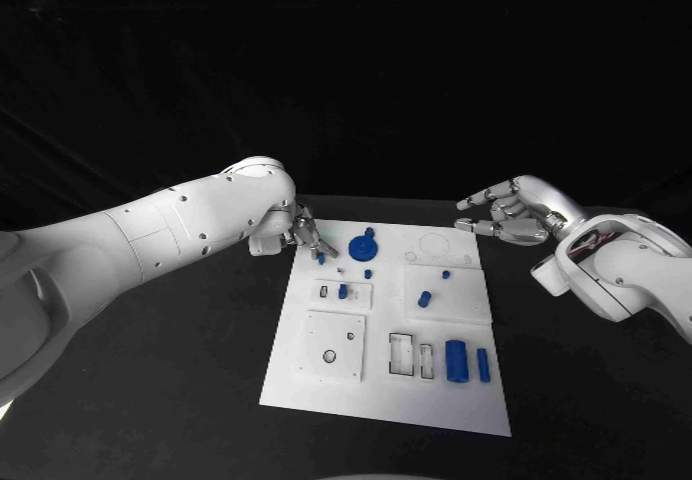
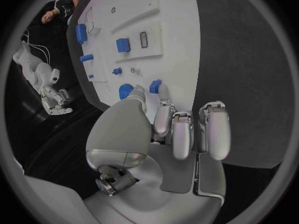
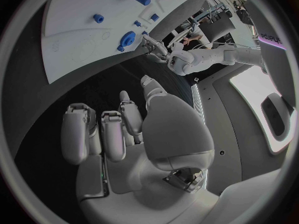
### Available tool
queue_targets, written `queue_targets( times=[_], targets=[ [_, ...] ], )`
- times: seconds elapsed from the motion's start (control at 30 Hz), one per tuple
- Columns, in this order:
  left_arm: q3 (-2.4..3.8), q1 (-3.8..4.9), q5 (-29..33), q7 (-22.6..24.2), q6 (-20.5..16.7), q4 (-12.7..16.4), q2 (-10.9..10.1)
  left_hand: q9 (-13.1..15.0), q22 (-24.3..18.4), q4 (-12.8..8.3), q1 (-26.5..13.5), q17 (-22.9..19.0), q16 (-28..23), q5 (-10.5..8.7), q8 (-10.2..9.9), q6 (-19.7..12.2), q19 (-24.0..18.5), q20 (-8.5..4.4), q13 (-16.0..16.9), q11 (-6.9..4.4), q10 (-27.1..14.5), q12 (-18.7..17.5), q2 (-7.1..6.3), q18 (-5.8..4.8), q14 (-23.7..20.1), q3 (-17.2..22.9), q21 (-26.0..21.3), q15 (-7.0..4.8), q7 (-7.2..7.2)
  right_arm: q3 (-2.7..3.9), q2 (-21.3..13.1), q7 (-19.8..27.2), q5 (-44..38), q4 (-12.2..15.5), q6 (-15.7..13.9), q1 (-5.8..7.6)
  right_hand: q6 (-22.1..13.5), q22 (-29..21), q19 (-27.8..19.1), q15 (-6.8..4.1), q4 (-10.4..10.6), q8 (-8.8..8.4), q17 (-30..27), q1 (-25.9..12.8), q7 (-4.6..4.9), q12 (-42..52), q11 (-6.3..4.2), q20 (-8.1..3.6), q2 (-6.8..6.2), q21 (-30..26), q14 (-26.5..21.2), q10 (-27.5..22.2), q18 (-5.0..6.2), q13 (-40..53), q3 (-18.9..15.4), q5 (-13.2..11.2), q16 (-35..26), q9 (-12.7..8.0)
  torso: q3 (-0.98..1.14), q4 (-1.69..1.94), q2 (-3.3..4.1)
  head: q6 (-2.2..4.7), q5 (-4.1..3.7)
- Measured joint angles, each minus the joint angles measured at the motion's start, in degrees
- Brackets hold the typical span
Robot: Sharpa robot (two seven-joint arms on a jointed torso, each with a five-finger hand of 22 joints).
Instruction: Assemble the parts on the task board
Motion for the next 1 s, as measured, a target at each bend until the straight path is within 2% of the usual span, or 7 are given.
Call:
queue_targets(
  times=[0.1, 0.2, 0.5, 0.67, 0.83, 0.9, 1.0],
  targets=[
    [0.0, 0.0, 0.1, 0.0, 0.0, 0.0, -0.1, 0.0, 0.0, 0.0, 0.3, 0.0, 0.0, 0.0, 0.0, 0.0, 0.0, 0.0, 0.0, 0.0, 0.0, 0.0, 0.31, 0.0, 0.0, 0.0, 0.0, 0.0, 0.0, 0.0, 0.0, 0.0, 0.0, -0.1, 0.0, -0.01, 0.0, 0.0, 0.0, 0.0, 0.0, 0.0, 0.0, 0.0, 0.0, 0.0, 0.0, 0.0, 0.0, 0.0, 0.0, 0.0, 0.0, 0.0, 0.0, 0.0, 0.0, 0.0, 0.0, 0.01, 0.0, 0.02, 0.0],
    [0.0, 0.0, 0.1, 0.0, 0.0, 0.0, -0.1, 0.0, 0.0, -0.4, 1.3, 0.0, 0.0, 0.0, 0.3, 0.0, 0.0, 0.0, 0.0, -0.01, 0.0, 0.0, 1.31, 0.0, 0.0, 0.4, 0.0, 0.0, 0.0, 0.0, 0.0, 0.0, 0.0, -0.1, 0.1, -0.02, 0.0, 0.0, 0.0, 0.0, 0.0, 0.0, 0.0, 0.0, 0.0, 0.0, 0.0, 0.0, 0.0, -0.2, 0.0, 0.0, 0.0, 0.0, 0.0, 0.0, 0.0, 0.0, 0.0, 0.01, 0.0, 0.03, 0.0],
    [0.0, 0.0, 0.2, -0.1, 0.0, 0.0, -0.1, -0.1, 0.0, -2.4, 6.8, 0.0, 0.0, 0.0, 0.8, -0.2, 0.0, 0.0, -0.1, -0.21, 0.2, 0.0, 2.66, 0.0, 0.1, 3.5, 0.0, -0.16, -0.24, 0.0, 0.2, 0.0, 0.0, -0.2, 0.2, -0.09, 0.0, 0.0, 0.0, 0.0, 0.0, 0.0, 0.0, 0.0, 0.0, 0.0, 0.0, 0.0, 0.0, -0.2, 0.0, 0.0, 0.0, 0.0, 0.0, 0.0, 0.0, 0.0, -0.02, 0.03, 0.0, -0.12, 0.09],
    [0.03, 0.04, 0.4, -0.1, 0.0, 0.0, -0.1, -0.8, 0.0, -4.4, 11.1, 0.0, 0.0, -0.67, 0.5, -1.0, 0.0, -0.43, 0.0, -0.62, -0.2, 0.2, 3.22, 0.0, 0.0, 8.2, 0.0, -0.42, -0.86, 0.0, 0.2, 0.0, 0.0, -0.3, 0.2, -0.12, 0.0, 0.0, 0.0, 0.0, 0.0, 0.0, 0.0, 0.0, 0.0, 0.0, 0.0, 0.0, 0.0, -0.2, 0.0, 0.0, 0.0, 0.0, 0.0, 0.0, 0.0, 0.0, -0.03, 0.01, 0.01, -0.24, 0.15],
    [0.03, 0.04, 1.1, 0.0, 0.0, -0.1, -0.1, -1.1, 0.0, -6.1, 13.1, 0.0, 0.0, -1.04, 0.1, -2.1, 0.0, -0.43, 0.0, -0.63, -0.2, -0.8, 1.88, 0.0, 0.0, 15.5, 0.0, -0.42, -0.38, 0.0, 0.2, 0.0, 0.0, -0.4, 0.3, -0.14, 0.0, 0.0, 0.0, 0.0, 0.0, 0.0, 0.0, 0.0, 0.0, 0.0, 0.0, 0.0, 0.0, -0.2, 0.0, 0.0, 0.0, 0.0, 0.0, 0.0, 0.0, 0.0, -0.03, 0.01, 0.02, -0.3, 0.17],
    [0.03, 0.04, 1.5, 0.1, -0.1, -0.1, -0.1, -1.1, 0.0, -4.1, 13.5, 0.0, 0.0, -1.36, 0.2, -2.4, 0.0, -0.43, 0.0, -0.53, -0.3, -1.1, 1.42, 0.01, 0.0, 18.9, 0.0, -0.42, -0.08, 0.0, 0.2, 0.0, 0.0, -0.4, 0.3, -0.14, 0.0, 0.0, 0.0, 0.0, 0.0, 0.0, 0.0, 0.0, 0.0, 0.0, 0.0, 0.0, 0.0, -0.2, 0.0, 0.0, 0.0, 0.0, 0.0, 0.0, 0.0, 0.0, -0.03, 0.01, 0.02, -0.32, 0.18],
    [0.0, 0.0, 1.9, 0.4, -0.2, -0.1, -0.2, -1.0, 0.0, -1.3, 13.8, 0.0, 0.0, -1.59, 1.1, -2.6, 0.0, -0.43, -1.0, -0.51, -0.3, -1.4, 0.86, 0.0, 0.0, 21.7, 0.0, -0.42, 0.13, 0.0, 0.2, 0.0, 0.0, -0.4, 0.3, -0.14, 0.0, 0.0, 0.0, 0.0, 0.0, 0.0, 0.0, 0.0, 0.0, 0.0, 0.0, 0.0, 0.0, -0.2, 0.0, 0.0, 0.0, 0.0, 0.0, 0.0, 0.0, 0.0, -0.03, 0.03, 0.01, -0.33, 0.23]
  ],
)
